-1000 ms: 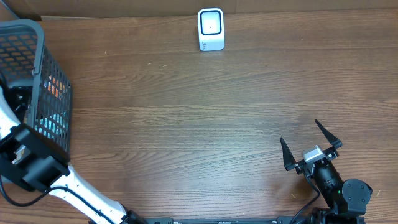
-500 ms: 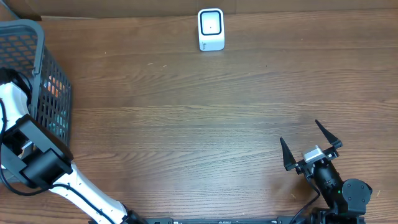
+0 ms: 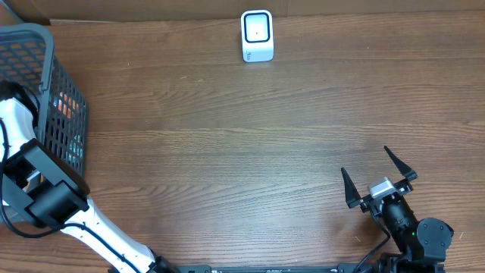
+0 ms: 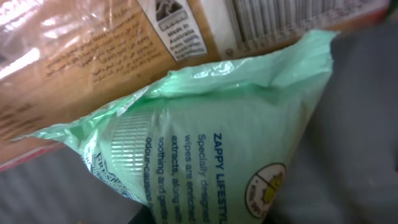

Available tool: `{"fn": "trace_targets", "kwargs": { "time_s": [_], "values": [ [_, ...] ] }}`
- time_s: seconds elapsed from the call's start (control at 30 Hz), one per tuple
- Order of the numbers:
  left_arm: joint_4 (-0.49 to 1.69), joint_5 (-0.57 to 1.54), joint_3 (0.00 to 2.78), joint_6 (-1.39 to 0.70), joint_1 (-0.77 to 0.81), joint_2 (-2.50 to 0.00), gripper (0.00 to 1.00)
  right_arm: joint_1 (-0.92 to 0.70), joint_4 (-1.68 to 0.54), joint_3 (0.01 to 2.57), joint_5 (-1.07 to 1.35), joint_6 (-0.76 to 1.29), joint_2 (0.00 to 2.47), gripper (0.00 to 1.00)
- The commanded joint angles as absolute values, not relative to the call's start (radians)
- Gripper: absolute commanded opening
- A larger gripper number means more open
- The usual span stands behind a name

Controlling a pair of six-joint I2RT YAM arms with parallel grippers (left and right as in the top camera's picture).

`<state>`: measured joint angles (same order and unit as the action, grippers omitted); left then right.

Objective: Scan the item barcode
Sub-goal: 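Reach the left gripper into the basket and grasp the mint-green wipes pack, then carry the green wipes pack to the table centre and release it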

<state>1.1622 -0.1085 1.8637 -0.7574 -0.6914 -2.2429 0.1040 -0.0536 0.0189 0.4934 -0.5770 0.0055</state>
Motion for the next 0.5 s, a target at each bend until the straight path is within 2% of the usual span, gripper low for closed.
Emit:
{"fn": "trace_targets", "kwargs": {
  "time_s": [0.0, 0.27, 0.47],
  "values": [
    [1.247, -0.086, 2.054, -0.673, -0.695, -2.249, 0.04, 0.099, -0.051, 0.008, 0.495, -0.577, 0.003, 1.0],
    [1.465, -0.044, 2.529, -0.55, -0.693, -2.144, 0.04, 0.099, -0.051, 0.008, 0.495, -0.577, 0.003, 1.0],
    [1.533, 0.174, 2.696, -0.416, -0.645, -1.982, 0.04, 0.099, -0.051, 0.008, 0.495, -0.577, 0.003, 1.0]
  ]
}}
